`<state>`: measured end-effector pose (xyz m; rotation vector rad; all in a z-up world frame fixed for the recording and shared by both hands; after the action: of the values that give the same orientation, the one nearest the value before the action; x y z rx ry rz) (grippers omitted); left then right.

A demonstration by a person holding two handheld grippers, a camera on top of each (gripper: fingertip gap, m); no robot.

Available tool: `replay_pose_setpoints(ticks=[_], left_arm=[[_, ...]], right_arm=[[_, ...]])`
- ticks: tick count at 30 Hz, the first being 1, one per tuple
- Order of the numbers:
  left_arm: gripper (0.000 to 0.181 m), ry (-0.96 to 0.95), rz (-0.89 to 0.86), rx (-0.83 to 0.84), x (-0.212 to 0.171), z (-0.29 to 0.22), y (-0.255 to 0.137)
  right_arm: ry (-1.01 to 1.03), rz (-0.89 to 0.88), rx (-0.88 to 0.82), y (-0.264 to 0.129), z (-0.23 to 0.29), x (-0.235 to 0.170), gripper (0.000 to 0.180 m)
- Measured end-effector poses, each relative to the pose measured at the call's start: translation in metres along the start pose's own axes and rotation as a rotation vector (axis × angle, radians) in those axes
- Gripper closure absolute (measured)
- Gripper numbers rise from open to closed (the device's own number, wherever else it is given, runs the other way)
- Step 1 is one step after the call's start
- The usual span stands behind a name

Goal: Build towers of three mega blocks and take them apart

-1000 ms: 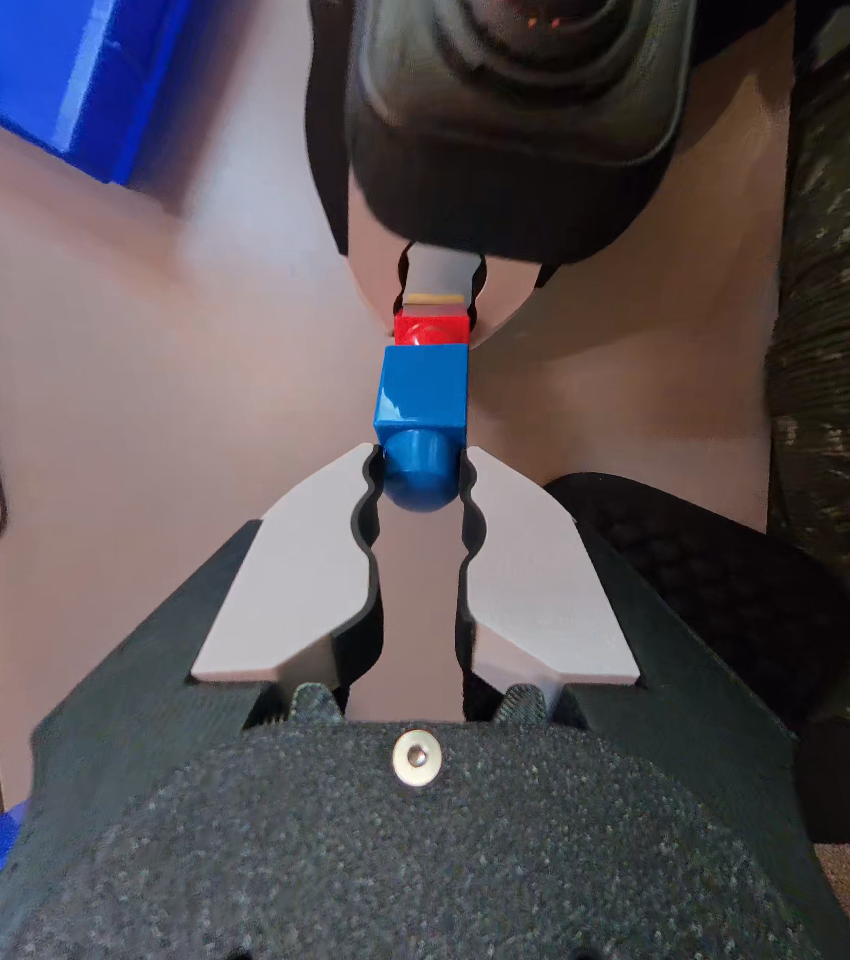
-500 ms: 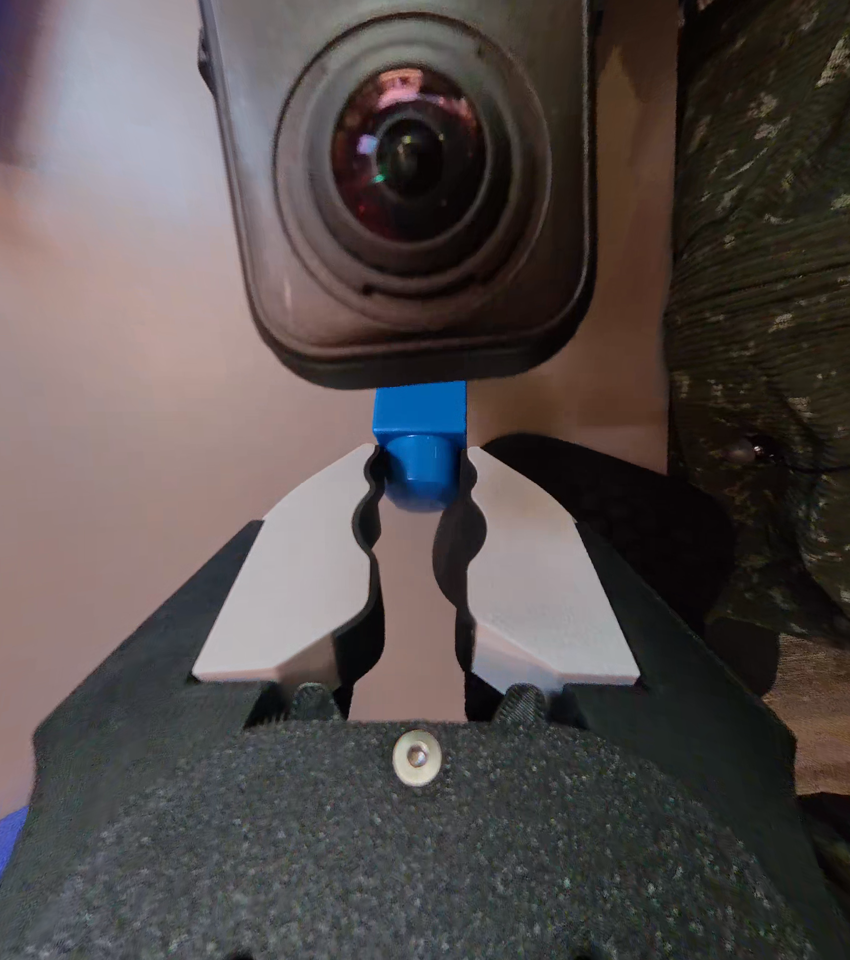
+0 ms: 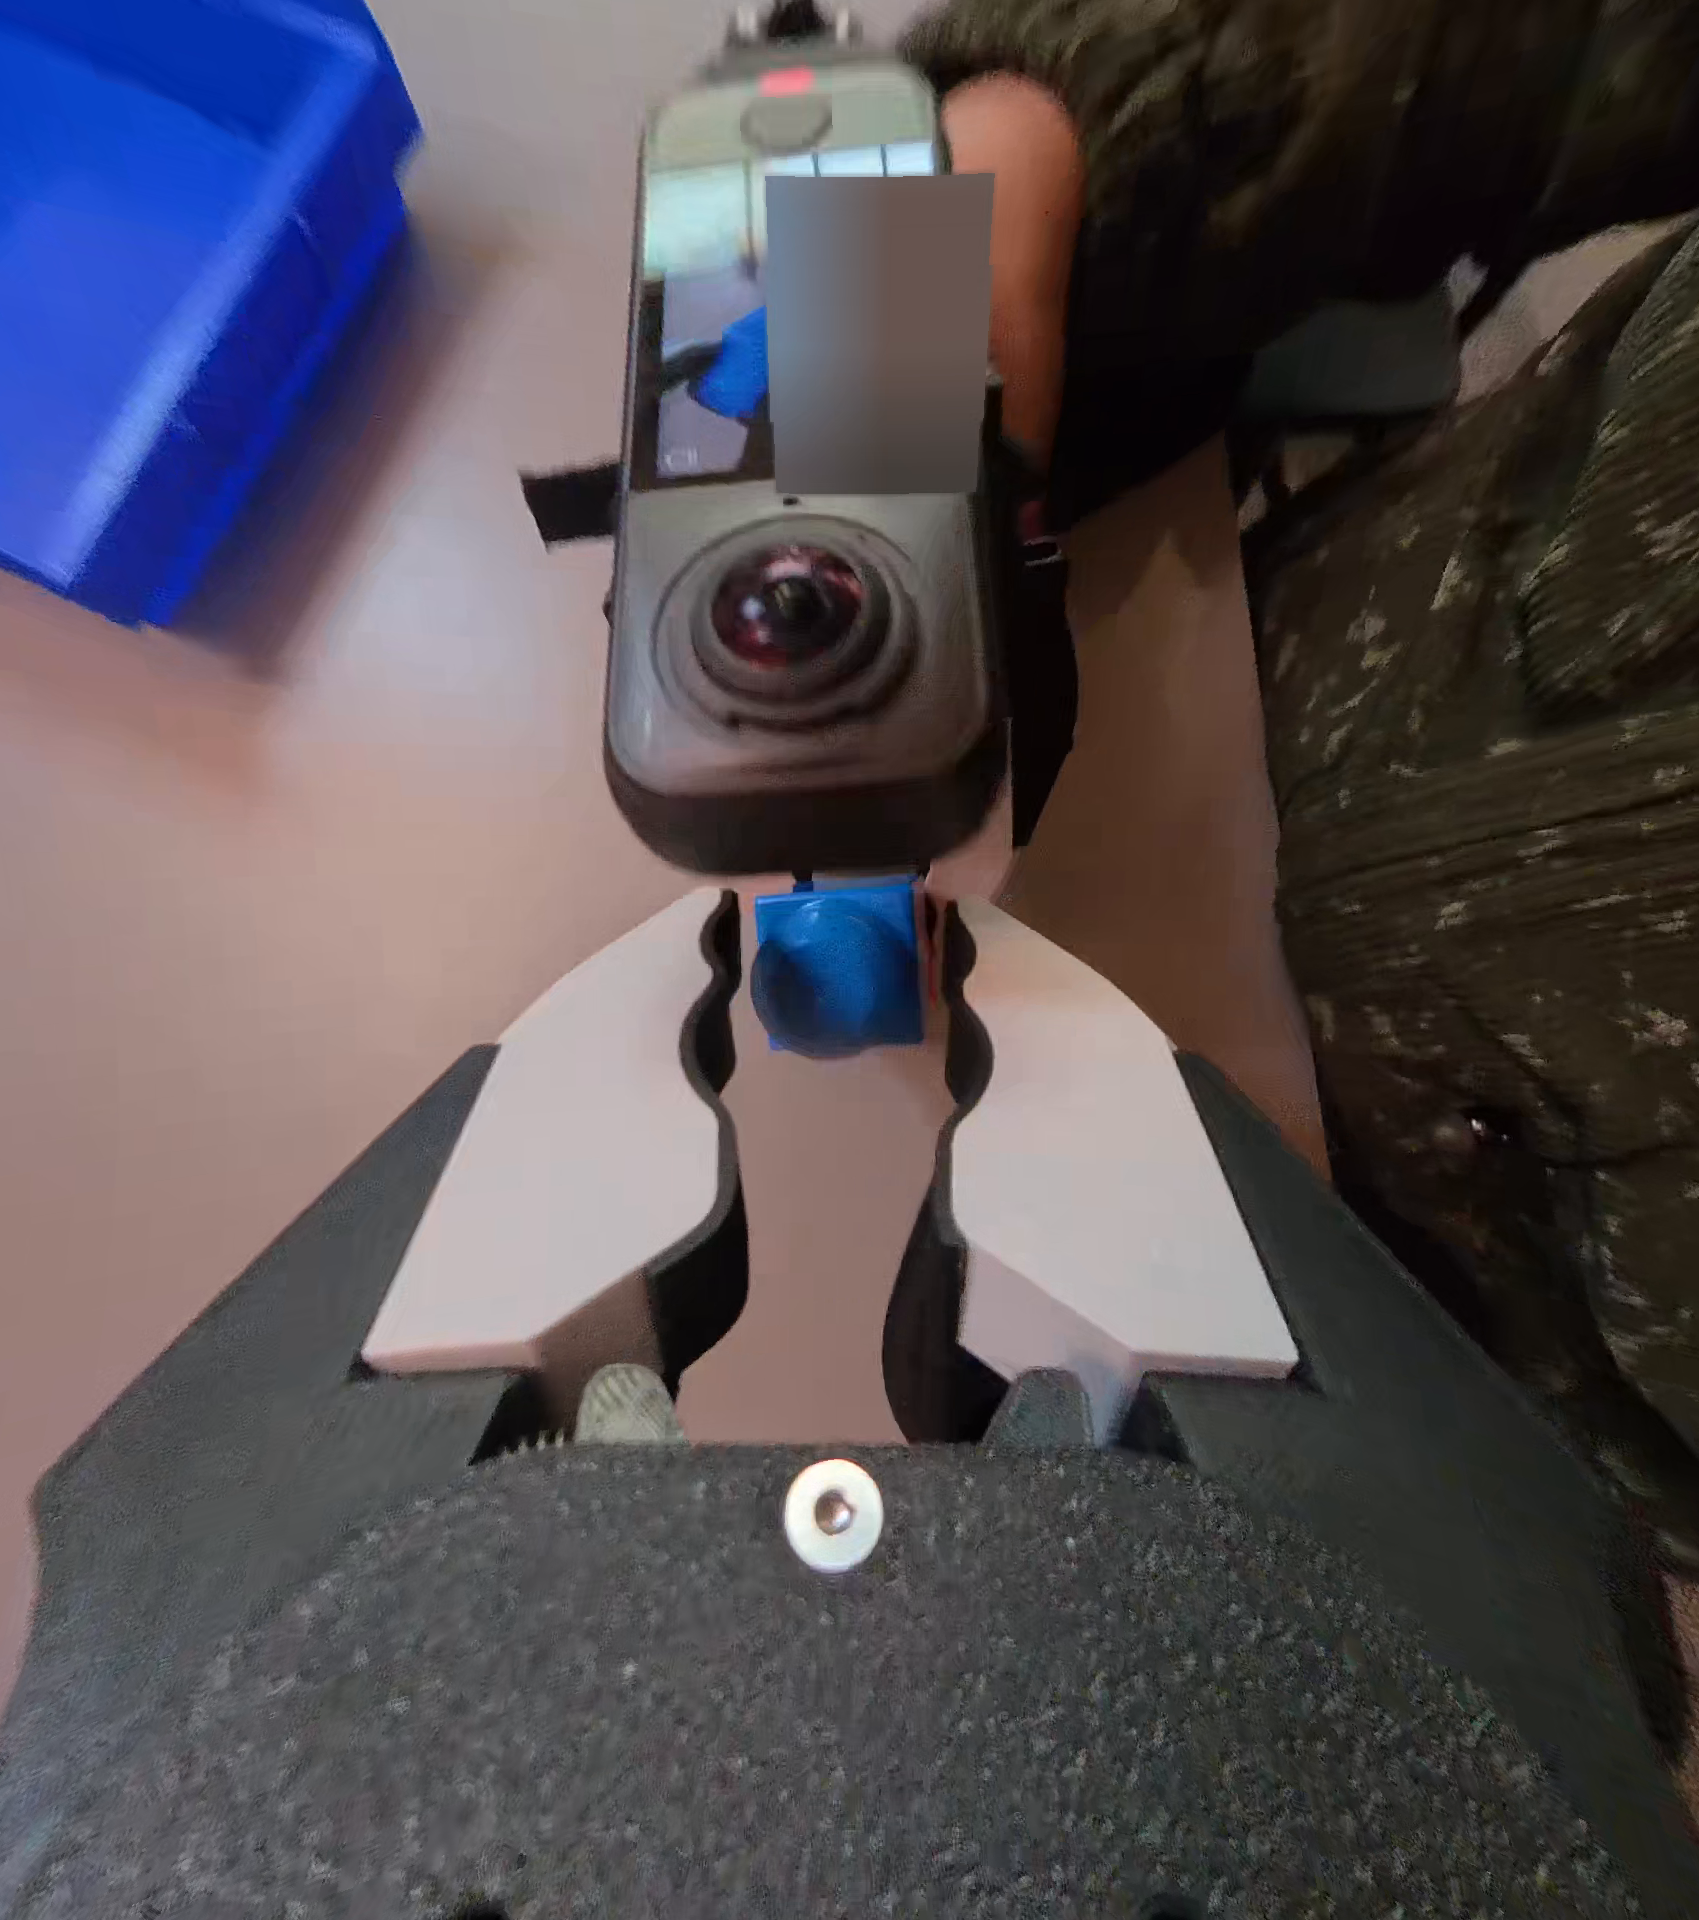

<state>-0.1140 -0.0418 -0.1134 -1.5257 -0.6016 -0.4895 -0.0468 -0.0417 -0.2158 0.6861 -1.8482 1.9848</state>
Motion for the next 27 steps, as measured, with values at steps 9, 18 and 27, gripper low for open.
replay_pose_setpoints(ticks=[9, 18, 27], left_arm=[[0.145, -0.066, -0.268, 0.066, -0.032, 0.003, 0.018], [0.145, -0.117, -0.154, 0.088, -0.032, -0.001, 0.025], [0.144, -0.026, -0.062, 0.082, -0.030, -0.002, 0.026]], right_arm=[[0.014, -0.094, -0.026, 0.002, -0.004, 0.000, 0.143], [0.022, -0.043, -0.067, 0.006, -0.003, 0.001, 0.143], [0.031, -0.074, -0.052, 0.006, -0.002, 0.000, 0.143]])
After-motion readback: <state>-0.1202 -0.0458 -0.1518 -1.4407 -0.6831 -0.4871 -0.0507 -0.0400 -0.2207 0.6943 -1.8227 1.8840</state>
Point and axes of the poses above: each gripper's, where its closed fingertips meet, y out along the fingers, x out of its top, z = x × y across the jaws, the point moved 6 cm from there along -y, back along the fingers, and after that the axes turned 3 degrees about -x, right-handed, at the moved point
